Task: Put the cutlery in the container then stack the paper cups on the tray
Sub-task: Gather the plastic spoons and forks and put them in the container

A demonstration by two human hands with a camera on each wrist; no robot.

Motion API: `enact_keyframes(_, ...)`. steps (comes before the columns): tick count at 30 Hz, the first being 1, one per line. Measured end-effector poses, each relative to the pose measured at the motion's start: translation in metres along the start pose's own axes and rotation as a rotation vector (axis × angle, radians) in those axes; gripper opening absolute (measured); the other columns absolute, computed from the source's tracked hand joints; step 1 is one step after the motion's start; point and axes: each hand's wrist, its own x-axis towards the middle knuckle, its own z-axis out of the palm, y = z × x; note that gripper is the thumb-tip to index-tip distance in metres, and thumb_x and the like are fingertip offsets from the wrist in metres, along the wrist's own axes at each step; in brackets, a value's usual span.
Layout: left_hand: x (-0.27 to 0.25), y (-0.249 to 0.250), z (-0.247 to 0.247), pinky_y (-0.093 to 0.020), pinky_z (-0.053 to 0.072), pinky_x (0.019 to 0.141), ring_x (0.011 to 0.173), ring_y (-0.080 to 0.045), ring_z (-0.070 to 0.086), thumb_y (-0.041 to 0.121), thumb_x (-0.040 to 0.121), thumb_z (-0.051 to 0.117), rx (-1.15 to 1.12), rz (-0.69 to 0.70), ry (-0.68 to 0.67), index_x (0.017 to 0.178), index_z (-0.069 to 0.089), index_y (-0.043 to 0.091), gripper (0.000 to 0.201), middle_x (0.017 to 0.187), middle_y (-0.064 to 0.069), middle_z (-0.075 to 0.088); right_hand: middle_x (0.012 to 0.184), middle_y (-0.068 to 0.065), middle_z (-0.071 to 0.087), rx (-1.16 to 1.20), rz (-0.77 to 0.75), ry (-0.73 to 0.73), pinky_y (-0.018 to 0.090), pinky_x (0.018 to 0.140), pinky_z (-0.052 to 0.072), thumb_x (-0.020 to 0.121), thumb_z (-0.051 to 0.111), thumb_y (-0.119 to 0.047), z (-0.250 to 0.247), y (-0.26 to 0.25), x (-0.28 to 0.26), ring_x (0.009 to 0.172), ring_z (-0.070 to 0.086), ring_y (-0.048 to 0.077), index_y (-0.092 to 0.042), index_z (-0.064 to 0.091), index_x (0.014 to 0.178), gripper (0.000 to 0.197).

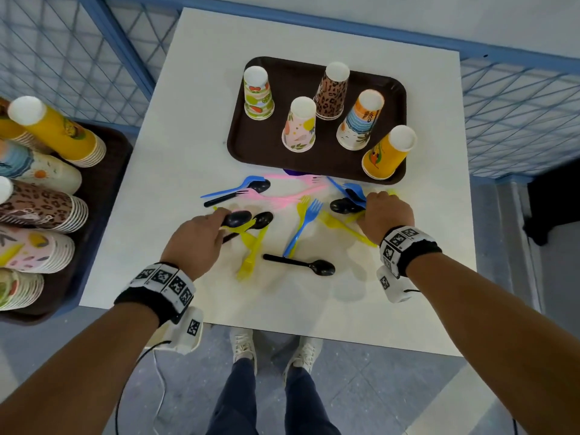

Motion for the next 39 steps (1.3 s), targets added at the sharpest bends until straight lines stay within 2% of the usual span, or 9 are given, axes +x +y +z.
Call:
enact_keyframes(4,0.026,0.001,0.004,-0.046,0.055,0.079,0.095,-0.037,0.068,0.019,0.093,0.063,0.100,0.102,-0.081,0.129,0.059,0.017,0.036,0.108,-0.009,0.071,0.116,0.012,0.058,0.044,0.059,0.026,0.043,0.082,0.049,0.093,0.055,-0.043,-0.004,0.004,-0.002,0.109,0.057,0.033,-0.012,0.056,0.123,0.043)
enact_keyframes(11,0.036,0.003,0.002,-0.040,0.045,0.065,0.079,-0.036,0.065,0.018,0.093,0.067,0.235,0.197,-0.009,0.099,0.065,0.010,0.010,0.092,-0.011,0.065,0.121,0.012,0.047,0.165,0.016,0.119,0.044,0.074,0.048,0.094,0.061,-0.032,-0.013,0.014,-0.010,0.108,0.051,0.032,-0.010,0.063,0.113,0.029)
enact_keyframes(15,0.025,-0.008,-0.003,-0.041,0.045,0.062,0.078,-0.038,0.057,0.019,0.092,0.066,0.177,0.218,0.117,0.099,0.062,0.006,0.015,0.097,-0.015,0.059,0.108,0.013,0.056,0.121,-0.057,0.205,0.047,0.082,0.045,0.094,0.060,-0.035,-0.012,0.019,-0.025,0.103,0.049,0.035,-0.011,0.063,0.103,0.026)
enact_keyframes(19,0.011,-0.006,-0.005,-0.041,0.041,0.061,0.077,-0.038,0.055,0.009,0.093,0.060,0.112,0.142,0.135,0.101,0.059,0.003,0.010,0.087,-0.017,0.063,0.089,0.013,0.065,0.185,-0.136,0.189,0.045,0.092,0.040,0.095,0.056,-0.022,-0.012,0.011,-0.039,0.090,0.060,0.037,-0.009,0.054,0.110,0.020)
enact_keyframes(22,0.007,0.004,-0.003,-0.035,0.032,0.062,0.068,-0.038,0.057,0.002,0.095,0.057,0.033,0.034,0.119,0.107,0.057,0.005,0.012,0.080,-0.014,0.064,0.082,0.007,0.057,0.366,-0.178,0.106,0.043,0.068,0.047,0.095,0.051,-0.012,-0.011,0.003,-0.048,0.073,0.055,0.035,-0.010,0.046,0.115,0.021)
enact_keyframes(26,0.011,0.015,0.007,-0.037,0.041,0.061,0.073,-0.039,0.063,0.022,0.101,0.051,-0.058,-0.103,0.081,0.116,0.053,0.010,0.019,0.084,-0.012,0.067,0.071,0.003,0.057,0.350,-0.126,0.093,0.036,0.055,0.043,0.101,0.049,-0.026,0.002,-0.001,-0.051,0.064,0.057,0.034,-0.015,0.048,0.116,0.019)
enact_keyframes(31,0.020,0.027,0.019,-0.035,0.042,0.064,0.081,-0.032,0.062,0.053,0.094,0.061,-0.077,-0.217,-0.059,0.115,0.050,0.016,0.044,0.086,-0.002,0.060,0.080,0.005,0.061,0.350,-0.024,0.009,0.036,0.061,0.044,0.098,0.055,-0.047,0.017,-0.011,-0.046,0.076,0.062,0.035,-0.018,0.049,0.114,0.034)
enact_keyframes(35,0.021,0.028,0.030,-0.035,0.042,0.065,0.090,-0.032,0.067,0.039,0.098,0.057,0.054,-0.163,-0.036,0.115,0.053,0.012,0.032,0.100,-0.007,0.067,0.091,0.007,0.068,0.318,-0.032,0.014,0.035,0.064,0.043,0.101,0.049,-0.037,0.021,-0.015,-0.038,0.083,0.064,0.034,-0.016,0.054,0.111,0.024)
enact_keyframes(39,0.022,0.023,0.030,-0.038,0.042,0.064,0.089,-0.035,0.063,0.025,0.098,0.055,0.117,-0.094,0.011,0.114,0.058,0.006,0.025,0.104,-0.014,0.063,0.094,0.006,0.063,0.352,-0.043,0.044,0.036,0.066,0.045,0.101,0.052,-0.034,0.017,-0.012,-0.039,0.087,0.063,0.031,-0.015,0.058,0.106,0.021)
